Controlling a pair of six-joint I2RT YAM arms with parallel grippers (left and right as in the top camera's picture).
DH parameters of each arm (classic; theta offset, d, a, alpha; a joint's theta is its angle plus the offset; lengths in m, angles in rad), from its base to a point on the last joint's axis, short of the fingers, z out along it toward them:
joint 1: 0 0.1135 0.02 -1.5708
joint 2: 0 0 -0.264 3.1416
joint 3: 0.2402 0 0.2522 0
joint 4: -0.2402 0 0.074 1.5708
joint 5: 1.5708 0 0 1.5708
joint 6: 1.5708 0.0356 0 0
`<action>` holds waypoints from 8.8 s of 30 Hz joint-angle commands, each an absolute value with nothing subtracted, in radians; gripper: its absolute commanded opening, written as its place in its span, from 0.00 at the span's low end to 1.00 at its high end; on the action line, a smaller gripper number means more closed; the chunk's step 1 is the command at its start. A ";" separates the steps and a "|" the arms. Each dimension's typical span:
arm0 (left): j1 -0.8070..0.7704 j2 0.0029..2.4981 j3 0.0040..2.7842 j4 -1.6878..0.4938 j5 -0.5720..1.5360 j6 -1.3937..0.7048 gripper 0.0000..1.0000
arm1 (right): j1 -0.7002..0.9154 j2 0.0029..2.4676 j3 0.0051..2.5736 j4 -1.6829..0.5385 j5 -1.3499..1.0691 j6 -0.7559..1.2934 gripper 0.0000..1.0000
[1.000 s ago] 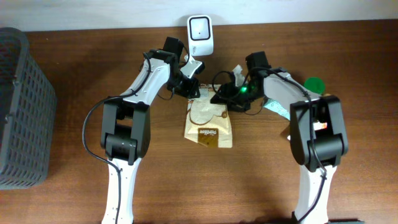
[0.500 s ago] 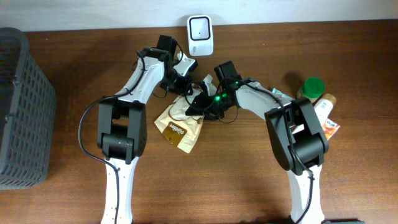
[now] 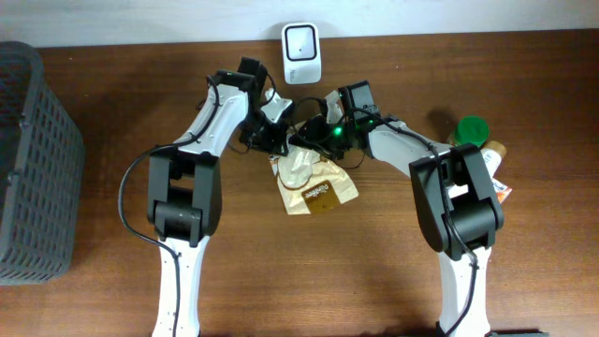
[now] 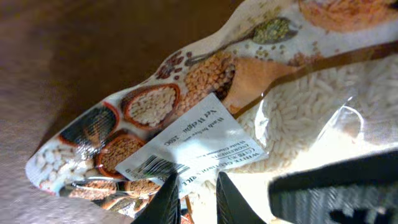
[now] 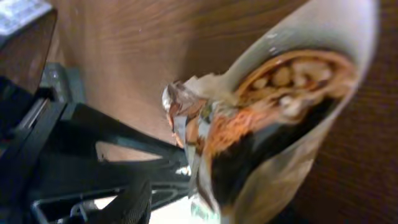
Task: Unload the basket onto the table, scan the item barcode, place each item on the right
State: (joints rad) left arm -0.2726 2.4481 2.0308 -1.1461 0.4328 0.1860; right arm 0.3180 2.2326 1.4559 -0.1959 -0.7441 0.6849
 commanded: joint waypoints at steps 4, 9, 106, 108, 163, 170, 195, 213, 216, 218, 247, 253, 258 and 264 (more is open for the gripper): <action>-0.313 2.582 1.976 -1.165 0.458 0.165 0.17 | 0.342 2.198 1.468 -0.435 -0.752 0.516 0.46; -0.308 2.584 1.976 -1.165 0.461 0.165 0.15 | 0.353 2.206 1.429 -0.375 -0.751 0.532 0.33; 0.012 2.350 2.219 -1.340 0.265 0.181 0.99 | 0.505 2.577 2.510 -0.384 0.668 -0.891 0.04; 0.012 2.350 2.219 -1.340 0.265 0.181 0.99 | 0.496 2.600 2.510 -0.367 0.668 -0.921 0.04; 0.012 2.350 2.219 -1.340 0.265 0.181 0.99 | 0.031 1.946 2.404 -1.661 -0.083 0.115 0.04; 0.012 2.350 2.219 -1.340 0.265 0.181 0.99 | -0.248 1.946 2.065 -1.508 -0.125 0.174 0.04; 0.012 2.350 2.219 -1.340 0.265 0.181 0.99 | -0.498 1.957 1.729 -1.214 -0.412 0.196 0.54; 0.012 2.350 2.219 -1.340 0.265 0.181 0.99 | -0.439 1.636 2.313 -1.674 -0.355 0.055 0.98; 0.012 2.350 2.219 -1.340 0.265 0.181 0.99 | -0.378 1.565 2.313 -1.699 -0.355 0.028 0.98; 0.012 2.350 2.219 -1.340 0.265 0.181 0.99 | -0.326 1.526 2.313 -1.698 -0.355 0.021 0.98; 0.005 2.350 2.219 -1.340 0.265 0.181 0.99 | -0.083 1.106 1.775 -1.196 -0.197 -0.124 0.98; 0.005 2.350 2.219 -1.340 0.265 0.181 0.99 | -0.005 0.741 1.117 -0.634 -0.171 -0.123 0.98; 0.005 2.350 2.219 -1.340 0.265 0.181 0.99 | 0.058 0.423 0.591 -0.188 -0.113 -0.123 0.98; 0.005 2.350 2.219 -1.340 0.265 0.181 0.99 | 0.080 0.163 0.142 0.124 -0.107 -0.115 0.98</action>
